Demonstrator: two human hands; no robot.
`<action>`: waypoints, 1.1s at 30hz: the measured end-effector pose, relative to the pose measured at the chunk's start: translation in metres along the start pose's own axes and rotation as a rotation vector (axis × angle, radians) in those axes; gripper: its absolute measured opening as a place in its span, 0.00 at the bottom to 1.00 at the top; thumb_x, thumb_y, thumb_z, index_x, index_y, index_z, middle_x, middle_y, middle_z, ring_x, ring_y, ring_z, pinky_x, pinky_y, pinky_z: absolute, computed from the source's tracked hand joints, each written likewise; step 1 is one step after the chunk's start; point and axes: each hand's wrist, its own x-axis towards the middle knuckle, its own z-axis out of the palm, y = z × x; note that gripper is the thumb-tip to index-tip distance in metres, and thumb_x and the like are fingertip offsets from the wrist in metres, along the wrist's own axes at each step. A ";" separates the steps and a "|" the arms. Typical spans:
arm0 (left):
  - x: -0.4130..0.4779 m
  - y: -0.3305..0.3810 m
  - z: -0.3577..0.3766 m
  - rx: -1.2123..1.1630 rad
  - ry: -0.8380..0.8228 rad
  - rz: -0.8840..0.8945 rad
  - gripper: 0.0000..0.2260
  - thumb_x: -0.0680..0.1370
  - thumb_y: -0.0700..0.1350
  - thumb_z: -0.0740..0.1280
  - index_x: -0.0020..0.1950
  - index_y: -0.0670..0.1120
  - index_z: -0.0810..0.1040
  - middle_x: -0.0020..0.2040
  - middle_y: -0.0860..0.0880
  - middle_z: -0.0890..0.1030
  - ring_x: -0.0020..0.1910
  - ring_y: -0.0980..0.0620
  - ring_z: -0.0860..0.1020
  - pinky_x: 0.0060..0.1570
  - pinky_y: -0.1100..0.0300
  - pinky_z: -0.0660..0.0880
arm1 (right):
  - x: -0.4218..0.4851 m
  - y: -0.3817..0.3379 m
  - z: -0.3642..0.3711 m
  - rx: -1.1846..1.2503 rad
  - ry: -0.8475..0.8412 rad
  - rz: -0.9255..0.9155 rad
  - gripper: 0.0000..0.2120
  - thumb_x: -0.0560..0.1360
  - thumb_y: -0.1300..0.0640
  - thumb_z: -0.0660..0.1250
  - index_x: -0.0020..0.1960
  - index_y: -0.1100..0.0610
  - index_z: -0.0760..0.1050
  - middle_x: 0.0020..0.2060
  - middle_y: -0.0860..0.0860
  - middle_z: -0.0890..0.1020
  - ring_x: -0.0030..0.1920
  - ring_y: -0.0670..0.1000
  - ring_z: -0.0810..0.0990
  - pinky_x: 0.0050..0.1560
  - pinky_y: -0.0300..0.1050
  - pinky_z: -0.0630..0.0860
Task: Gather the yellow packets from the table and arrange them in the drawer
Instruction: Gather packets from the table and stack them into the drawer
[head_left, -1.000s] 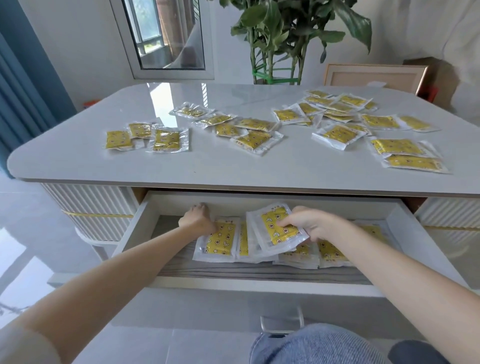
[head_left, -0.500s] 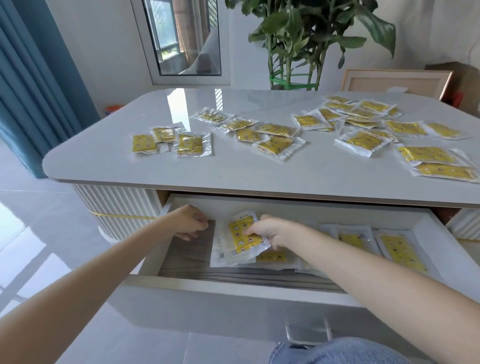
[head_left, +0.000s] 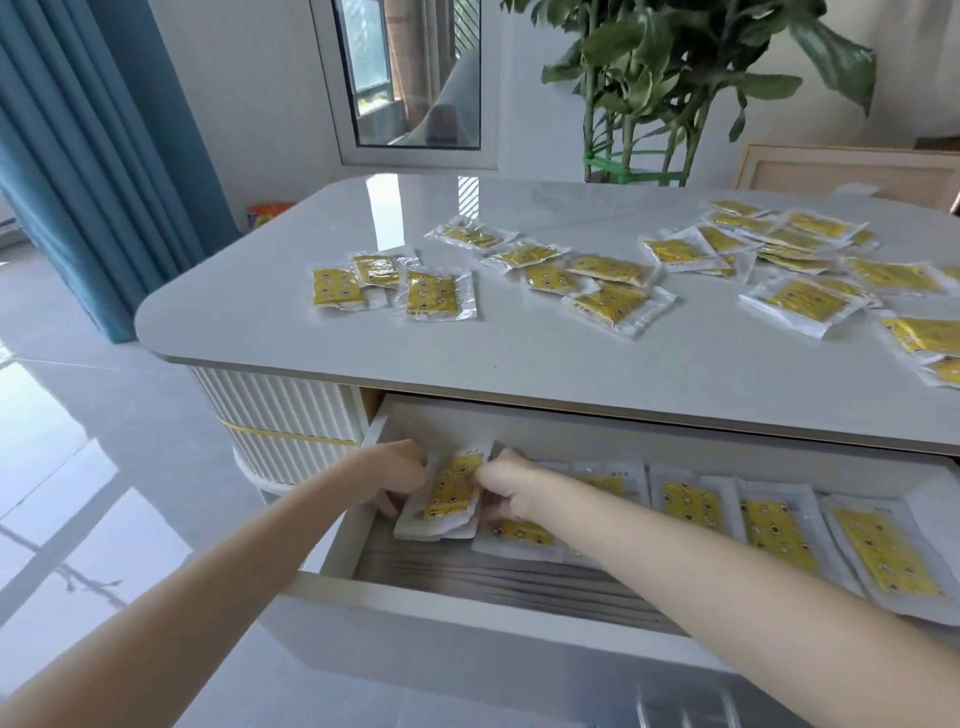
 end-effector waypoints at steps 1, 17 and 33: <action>0.001 -0.001 0.000 0.005 -0.002 -0.002 0.17 0.76 0.33 0.54 0.64 0.38 0.71 0.62 0.35 0.72 0.65 0.37 0.71 0.54 0.50 0.78 | -0.003 -0.002 -0.003 0.001 -0.004 0.001 0.14 0.79 0.71 0.56 0.63 0.66 0.70 0.59 0.63 0.78 0.60 0.61 0.78 0.53 0.54 0.78; -0.015 -0.001 -0.003 0.021 0.009 -0.001 0.24 0.79 0.34 0.55 0.75 0.45 0.61 0.73 0.44 0.64 0.68 0.42 0.69 0.59 0.51 0.76 | -0.029 -0.005 -0.022 -0.131 -0.148 -0.022 0.17 0.78 0.74 0.55 0.66 0.70 0.69 0.58 0.64 0.79 0.55 0.58 0.80 0.55 0.49 0.77; -0.132 0.044 -0.039 -0.097 0.168 0.398 0.13 0.81 0.44 0.60 0.64 0.49 0.75 0.58 0.51 0.79 0.52 0.52 0.79 0.47 0.66 0.75 | -0.139 -0.055 -0.087 -0.594 -0.142 -0.593 0.10 0.80 0.58 0.62 0.59 0.54 0.77 0.47 0.49 0.84 0.43 0.48 0.82 0.47 0.41 0.81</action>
